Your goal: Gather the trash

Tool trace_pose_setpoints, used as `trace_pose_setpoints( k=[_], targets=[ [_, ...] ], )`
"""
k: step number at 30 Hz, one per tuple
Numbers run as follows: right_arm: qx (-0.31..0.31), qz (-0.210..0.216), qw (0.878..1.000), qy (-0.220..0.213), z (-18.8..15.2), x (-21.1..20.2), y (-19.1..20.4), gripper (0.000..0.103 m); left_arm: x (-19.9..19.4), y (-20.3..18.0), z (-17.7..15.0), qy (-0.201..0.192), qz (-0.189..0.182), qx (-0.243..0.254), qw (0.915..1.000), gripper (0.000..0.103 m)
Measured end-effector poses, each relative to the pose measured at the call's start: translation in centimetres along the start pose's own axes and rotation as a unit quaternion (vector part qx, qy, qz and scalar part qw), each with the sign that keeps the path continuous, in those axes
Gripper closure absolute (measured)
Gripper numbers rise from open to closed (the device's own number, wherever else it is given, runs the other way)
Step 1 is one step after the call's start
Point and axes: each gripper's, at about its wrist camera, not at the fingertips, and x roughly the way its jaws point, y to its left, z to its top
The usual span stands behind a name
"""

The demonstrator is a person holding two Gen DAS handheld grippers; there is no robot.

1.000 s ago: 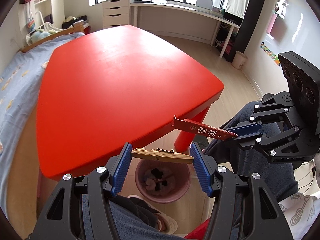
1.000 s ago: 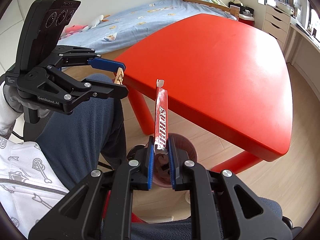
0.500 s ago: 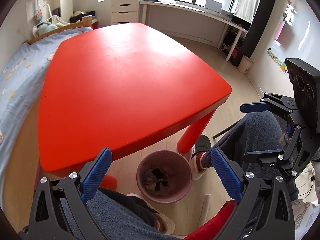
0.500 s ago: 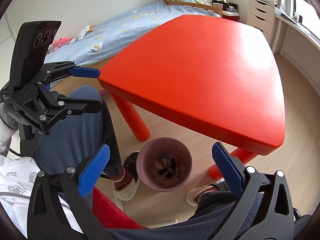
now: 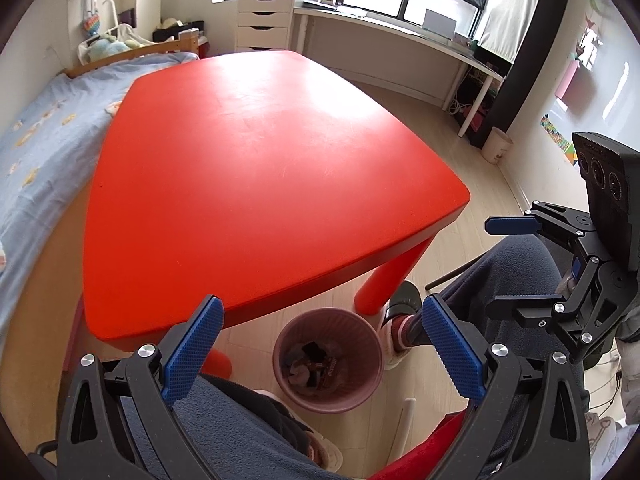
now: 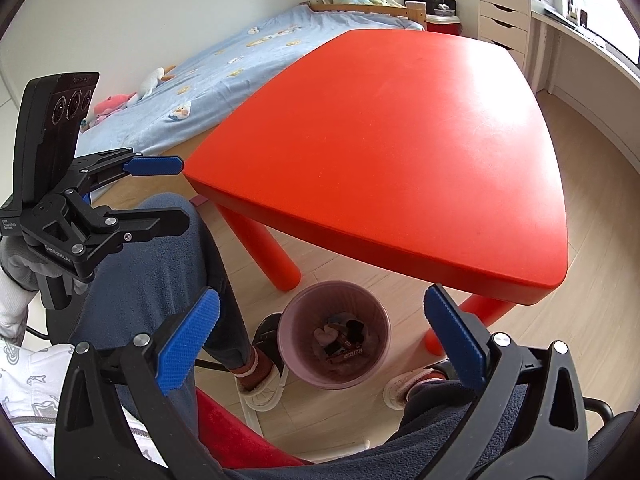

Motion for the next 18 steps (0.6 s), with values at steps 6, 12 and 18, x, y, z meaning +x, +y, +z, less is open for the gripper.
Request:
trace_pose_setpoints(
  k=[6,12,18],
  targets=[
    [0.003,-0.019,0.999,-0.028,2.6,-0.6,-0.1,0.003,-0.7,1.1,1.8,-0.019,0.018,-0.007,0.9996,0.008],
    [0.001,-0.043,0.997,-0.060,6.2,-1.4,-0.5,0.003,-1.3,2.7,4.2,-0.050,0.023,-0.017,0.9983,0.008],
    [0.003,-0.050,0.996,-0.080,9.2,-1.4,-1.1,0.003,-1.0,3.6,6.4,-0.060,0.041,-0.017,0.9972,0.006]
  ],
)
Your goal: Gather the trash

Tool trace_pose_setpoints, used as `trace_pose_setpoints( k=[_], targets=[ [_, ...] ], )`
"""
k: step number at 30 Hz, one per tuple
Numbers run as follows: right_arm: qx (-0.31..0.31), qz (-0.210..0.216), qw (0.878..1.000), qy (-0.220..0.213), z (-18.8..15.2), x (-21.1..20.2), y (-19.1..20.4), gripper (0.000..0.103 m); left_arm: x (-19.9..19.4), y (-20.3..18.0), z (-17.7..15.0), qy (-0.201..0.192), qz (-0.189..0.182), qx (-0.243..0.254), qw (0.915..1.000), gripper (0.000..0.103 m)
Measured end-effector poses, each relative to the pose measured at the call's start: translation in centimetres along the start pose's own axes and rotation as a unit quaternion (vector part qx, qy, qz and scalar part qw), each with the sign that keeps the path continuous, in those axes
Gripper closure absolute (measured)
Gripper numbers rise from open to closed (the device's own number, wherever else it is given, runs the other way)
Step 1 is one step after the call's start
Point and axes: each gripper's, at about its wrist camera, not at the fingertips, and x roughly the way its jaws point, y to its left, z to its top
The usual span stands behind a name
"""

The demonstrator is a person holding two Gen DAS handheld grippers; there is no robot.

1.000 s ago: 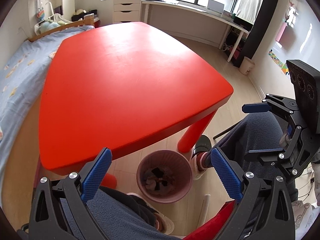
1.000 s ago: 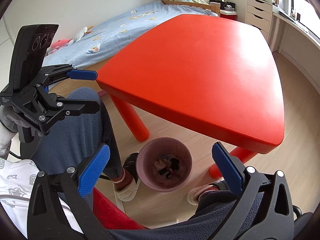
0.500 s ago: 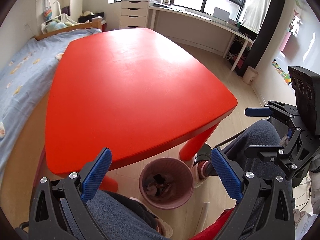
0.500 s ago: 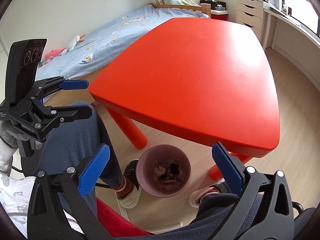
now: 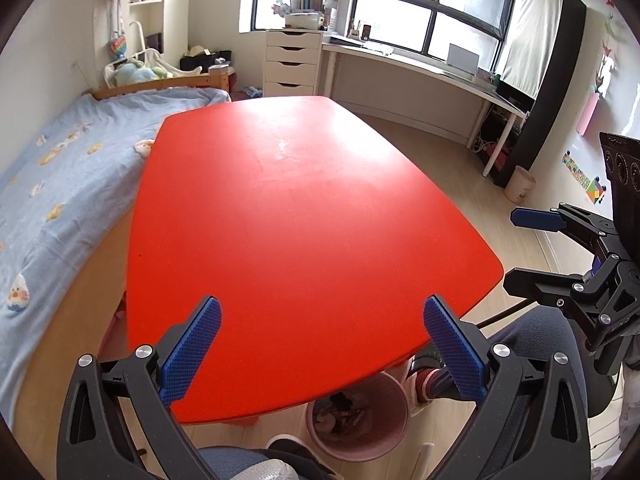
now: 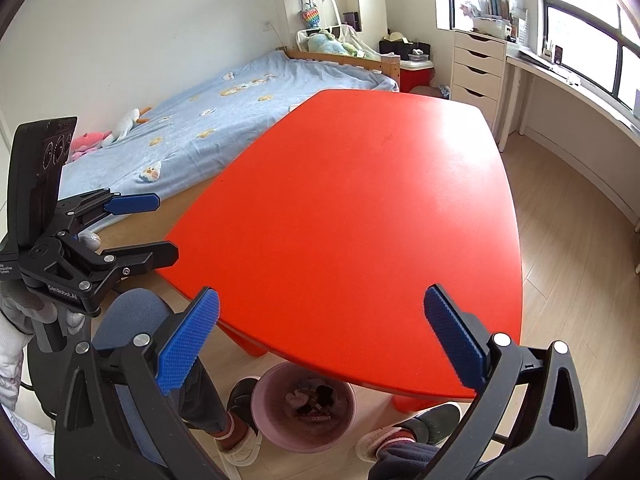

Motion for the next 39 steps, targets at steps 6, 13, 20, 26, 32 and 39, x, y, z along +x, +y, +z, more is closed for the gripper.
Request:
trace_pose_setpoints(
  k=[6,13,20,26,32,39],
  targets=[
    [0.001,-0.002,1.000,-0.007,1.2,0.3,-0.5,0.003,0.5,0.5,0.9,0.002,0.011,-0.006,0.9999,0.006],
    [0.001,-0.003,1.000,-0.008,1.5,0.4,-0.6,0.003,0.5,0.7,1.1,-0.004,0.017,-0.015,0.9997,0.006],
    [0.002,-0.010,1.000,-0.004,1.4,0.7,-0.9,0.003,0.2,0.9,1.2,-0.009,0.013,-0.024,0.9996,0.006],
    [0.003,-0.012,1.000,-0.003,1.4,0.9,-1.0,0.003,0.3,0.9,1.1,-0.005,0.010,-0.022,0.9997,0.006],
    [0.003,-0.014,1.000,-0.003,1.6,0.9,-1.0,0.003,0.3,0.8,1.2,-0.006,0.007,-0.019,0.9998,0.006],
    [0.003,-0.017,1.000,-0.003,1.5,0.8,-1.3,0.003,0.3,0.7,1.3,-0.005,0.006,-0.017,0.9998,0.006]
  ],
)
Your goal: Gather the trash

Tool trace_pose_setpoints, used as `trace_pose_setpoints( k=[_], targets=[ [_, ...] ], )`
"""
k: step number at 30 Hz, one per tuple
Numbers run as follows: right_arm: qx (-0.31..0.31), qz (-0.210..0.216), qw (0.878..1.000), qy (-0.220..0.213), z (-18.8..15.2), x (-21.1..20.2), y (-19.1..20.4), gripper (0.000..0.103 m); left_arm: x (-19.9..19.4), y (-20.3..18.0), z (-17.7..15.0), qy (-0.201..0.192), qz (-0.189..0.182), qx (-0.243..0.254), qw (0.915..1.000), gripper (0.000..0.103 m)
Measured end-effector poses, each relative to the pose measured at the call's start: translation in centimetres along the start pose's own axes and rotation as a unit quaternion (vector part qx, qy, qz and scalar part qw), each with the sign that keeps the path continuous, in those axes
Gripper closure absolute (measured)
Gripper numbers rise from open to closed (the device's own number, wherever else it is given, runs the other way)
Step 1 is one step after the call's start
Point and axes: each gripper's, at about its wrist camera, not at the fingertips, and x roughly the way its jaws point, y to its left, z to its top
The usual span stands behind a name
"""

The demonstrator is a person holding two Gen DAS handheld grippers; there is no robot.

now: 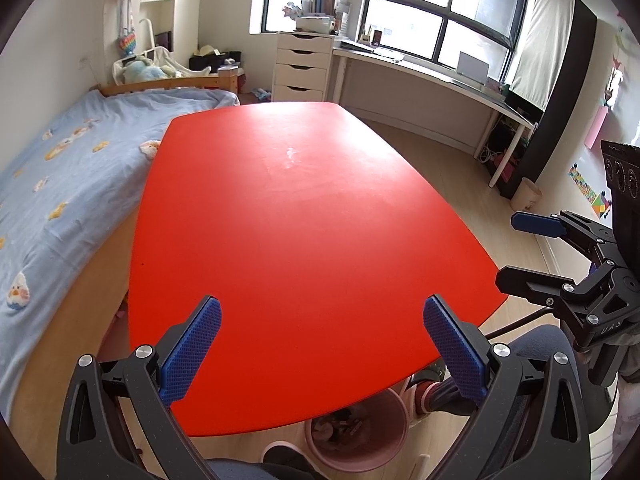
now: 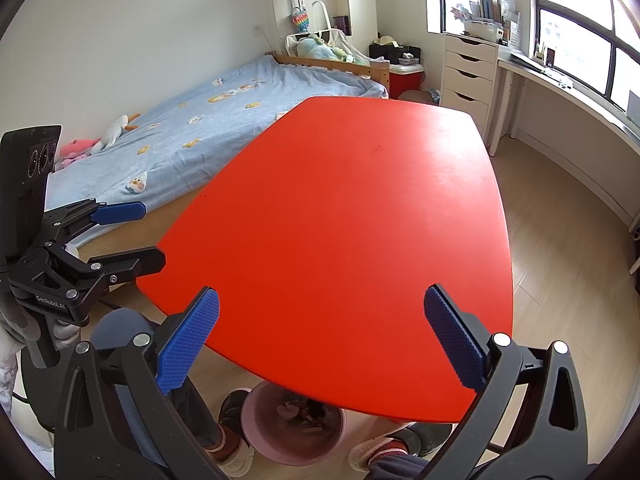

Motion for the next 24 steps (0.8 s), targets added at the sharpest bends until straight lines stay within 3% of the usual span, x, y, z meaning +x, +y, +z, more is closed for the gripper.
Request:
trace_pose_setpoints(
  k=[24],
  targets=[
    [0.002,-0.003,1.000,0.003,-0.18,0.07,-0.37,0.003,0.29,-0.28,-0.30,0.006,-0.003,0.003,1.0000,0.006]
  ],
)
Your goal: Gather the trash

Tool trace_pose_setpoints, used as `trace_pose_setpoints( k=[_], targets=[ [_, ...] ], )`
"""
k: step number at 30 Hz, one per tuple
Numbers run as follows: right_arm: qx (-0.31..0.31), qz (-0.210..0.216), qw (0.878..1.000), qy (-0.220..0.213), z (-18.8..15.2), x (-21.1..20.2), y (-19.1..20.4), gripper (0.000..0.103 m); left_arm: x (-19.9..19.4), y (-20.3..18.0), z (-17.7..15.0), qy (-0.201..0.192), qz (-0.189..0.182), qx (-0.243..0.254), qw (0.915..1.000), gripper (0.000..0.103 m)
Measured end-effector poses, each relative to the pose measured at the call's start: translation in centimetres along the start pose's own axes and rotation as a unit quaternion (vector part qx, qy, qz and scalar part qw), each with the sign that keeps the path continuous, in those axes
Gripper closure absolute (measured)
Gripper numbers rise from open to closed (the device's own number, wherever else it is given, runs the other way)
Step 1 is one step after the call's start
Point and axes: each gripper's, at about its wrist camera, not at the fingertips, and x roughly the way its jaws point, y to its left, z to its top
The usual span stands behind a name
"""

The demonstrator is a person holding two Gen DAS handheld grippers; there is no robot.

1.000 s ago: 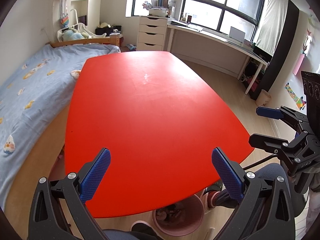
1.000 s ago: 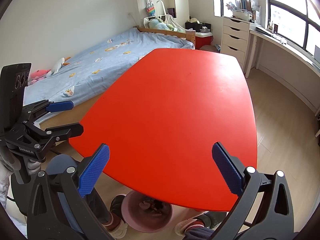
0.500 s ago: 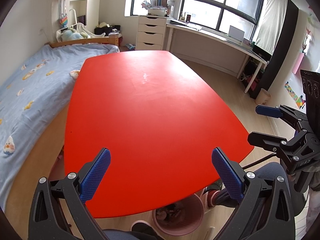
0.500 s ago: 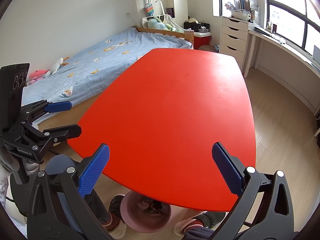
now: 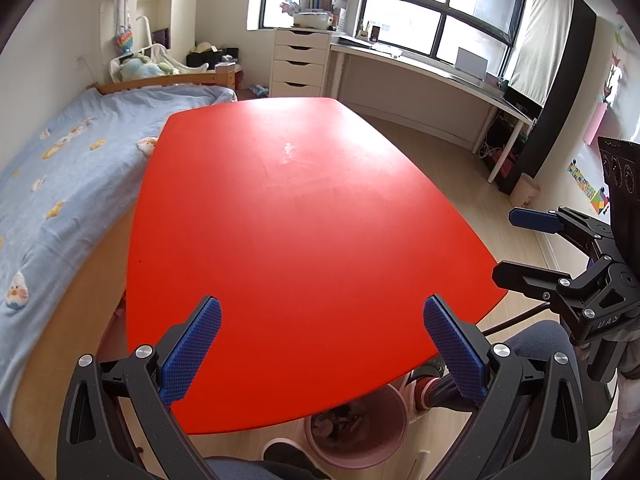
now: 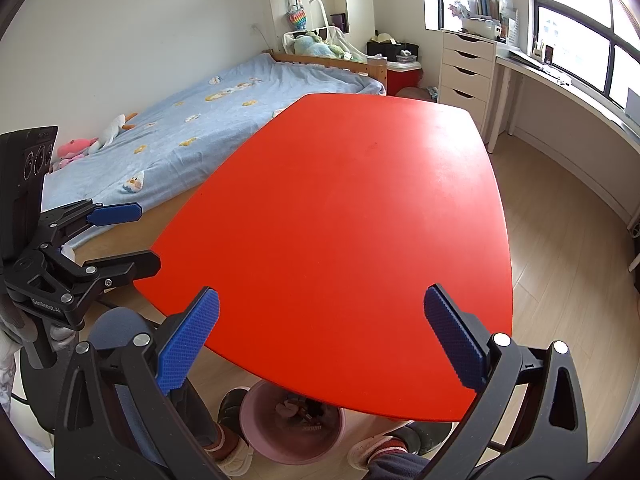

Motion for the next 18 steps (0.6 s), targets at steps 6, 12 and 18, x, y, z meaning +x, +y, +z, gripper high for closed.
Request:
trace_pose_setpoints(
  k=[6,12,18],
  targets=[
    [0.000,0.000,1.000,0.000,0.03,0.00,-0.01,0.003,0.06,0.10,-0.02,0.000,0.000,0.002,1.0000,0.006],
    [0.000,0.000,1.000,0.000,0.05,-0.02,-0.08,0.003,0.12,0.10,-0.01,-0.001,0.002,0.006,1.0000,0.006],
    [0.000,0.000,1.000,0.001,0.10,-0.03,-0.10,0.003,0.30,0.05,0.13,-0.003,0.016,0.007,0.9998,0.006]
  ],
)
